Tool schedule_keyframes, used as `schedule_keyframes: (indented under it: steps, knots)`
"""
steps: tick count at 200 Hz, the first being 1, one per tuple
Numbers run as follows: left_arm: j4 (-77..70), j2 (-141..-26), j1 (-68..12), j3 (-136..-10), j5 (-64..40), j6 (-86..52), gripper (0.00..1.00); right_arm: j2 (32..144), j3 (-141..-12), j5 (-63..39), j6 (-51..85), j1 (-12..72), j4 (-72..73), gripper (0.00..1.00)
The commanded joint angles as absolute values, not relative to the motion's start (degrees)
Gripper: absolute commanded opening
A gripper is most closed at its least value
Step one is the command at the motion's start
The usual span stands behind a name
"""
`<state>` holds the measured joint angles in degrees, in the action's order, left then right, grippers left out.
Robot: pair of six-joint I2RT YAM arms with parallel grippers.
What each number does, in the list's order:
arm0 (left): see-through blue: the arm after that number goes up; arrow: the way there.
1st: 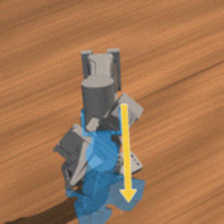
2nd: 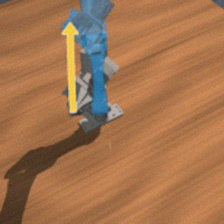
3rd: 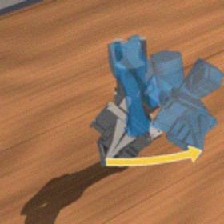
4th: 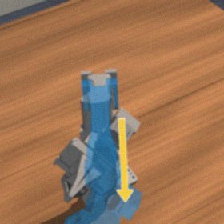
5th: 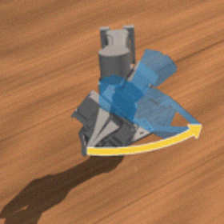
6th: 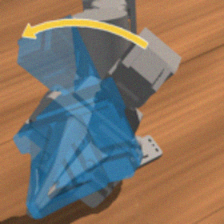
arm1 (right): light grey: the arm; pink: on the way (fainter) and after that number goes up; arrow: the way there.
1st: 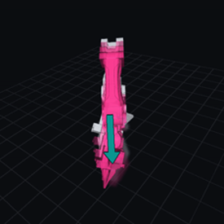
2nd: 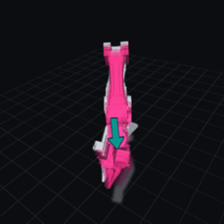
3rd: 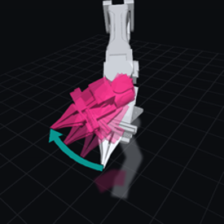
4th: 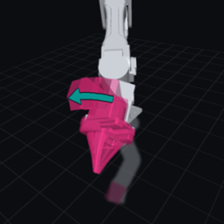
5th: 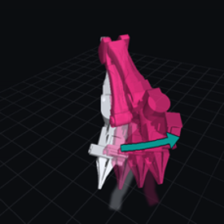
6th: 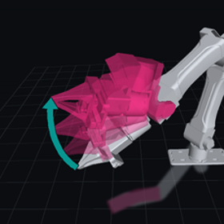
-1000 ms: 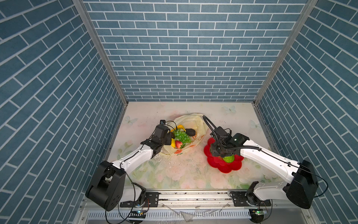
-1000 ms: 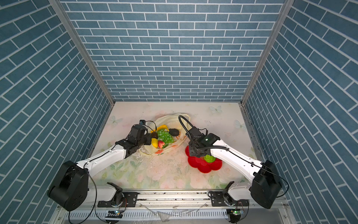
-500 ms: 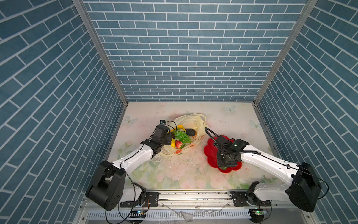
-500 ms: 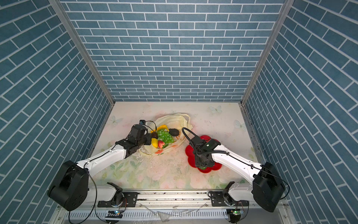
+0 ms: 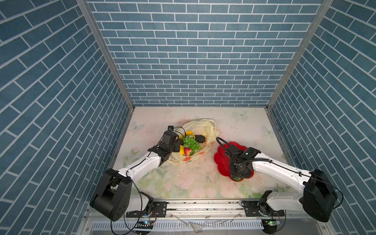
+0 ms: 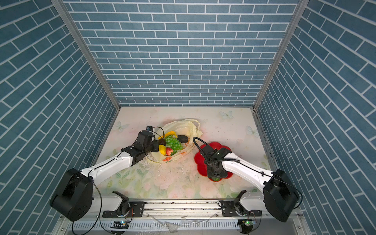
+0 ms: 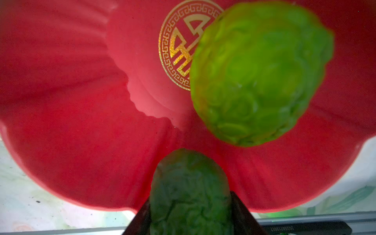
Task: Take fruits out of the plastic bag
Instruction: Place the fruit on the plate.
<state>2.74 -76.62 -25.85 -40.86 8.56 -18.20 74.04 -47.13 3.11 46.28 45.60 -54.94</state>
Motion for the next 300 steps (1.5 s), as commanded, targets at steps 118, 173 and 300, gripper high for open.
schedule_keyframes:
  steps: [118, 173, 300]
  knots:
    - [3.2, -76.4, -25.7, -40.4, 9.3, -17.9, 0.0, 78.6, -46.7, 6.3, 47.6, 43.9, -54.2, 0.61]
    - [3.1, -76.5, -25.7, -40.4, 9.5, -17.9, 0.0, 78.2, -47.1, 6.8, 47.2, 43.8, -55.0, 0.64]
    - [2.9, -76.5, -25.7, -40.4, 9.1, -17.9, 0.0, 73.8, -62.4, 11.8, 39.1, 43.8, -59.7, 0.67]
